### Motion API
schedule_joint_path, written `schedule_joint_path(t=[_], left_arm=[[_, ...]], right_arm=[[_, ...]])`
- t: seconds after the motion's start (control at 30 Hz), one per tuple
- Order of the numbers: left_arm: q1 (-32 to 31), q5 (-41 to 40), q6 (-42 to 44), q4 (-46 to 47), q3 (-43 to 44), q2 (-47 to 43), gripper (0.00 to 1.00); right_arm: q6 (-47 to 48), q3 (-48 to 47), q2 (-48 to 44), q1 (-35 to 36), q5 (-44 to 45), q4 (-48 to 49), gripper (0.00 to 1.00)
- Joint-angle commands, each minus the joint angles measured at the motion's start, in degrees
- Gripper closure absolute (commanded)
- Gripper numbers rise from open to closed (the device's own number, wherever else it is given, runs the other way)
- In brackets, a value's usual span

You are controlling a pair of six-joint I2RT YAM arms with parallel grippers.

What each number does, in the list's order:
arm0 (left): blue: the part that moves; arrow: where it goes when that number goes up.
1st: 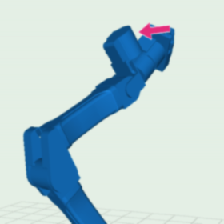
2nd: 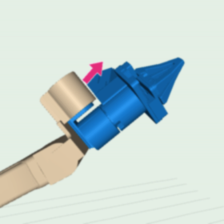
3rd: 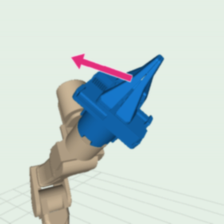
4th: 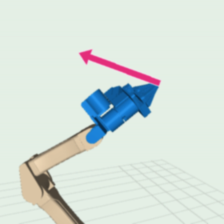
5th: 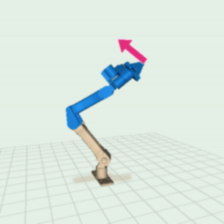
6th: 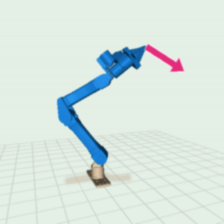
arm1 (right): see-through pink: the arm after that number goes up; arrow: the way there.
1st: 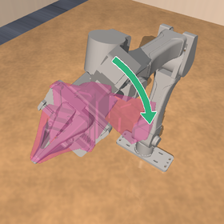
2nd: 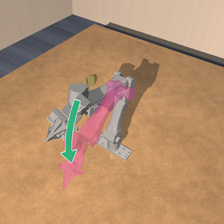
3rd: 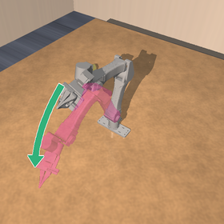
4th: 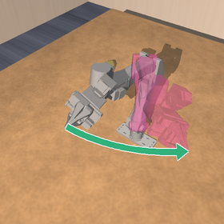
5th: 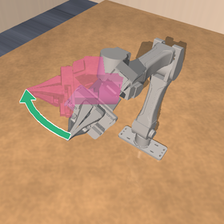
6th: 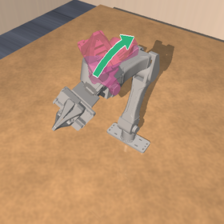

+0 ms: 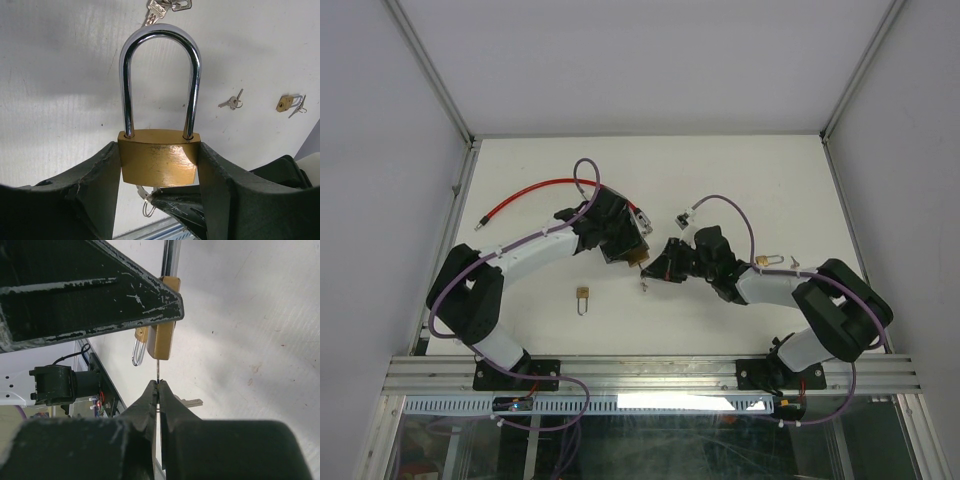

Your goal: Unlock with the key

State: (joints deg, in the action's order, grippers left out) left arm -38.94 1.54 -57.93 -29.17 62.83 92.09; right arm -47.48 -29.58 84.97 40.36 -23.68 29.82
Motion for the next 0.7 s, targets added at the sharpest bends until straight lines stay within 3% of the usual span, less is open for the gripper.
schedule_joint_path(t=[0.0,0.37,0.67], left_arm=[[-0.9,1.1,-1.2,5.4,0.0,-4.9,0.8],[-1.7,0.8,-2.2,7.7,-2.1,-7.0,0.81],[-2.9,1.8,-4.5,10.0,-4.3,-8.1,0.85]], right_arm=[[-1.6,-1.8,0.3,-0.9,0.3,4.6,1.0],[-6.1,-0.7,2.4,-2.7,-0.8,9.7,1.0],[-4.5,-1.7,2.9,-3.3,1.6,12.2,1.0]])
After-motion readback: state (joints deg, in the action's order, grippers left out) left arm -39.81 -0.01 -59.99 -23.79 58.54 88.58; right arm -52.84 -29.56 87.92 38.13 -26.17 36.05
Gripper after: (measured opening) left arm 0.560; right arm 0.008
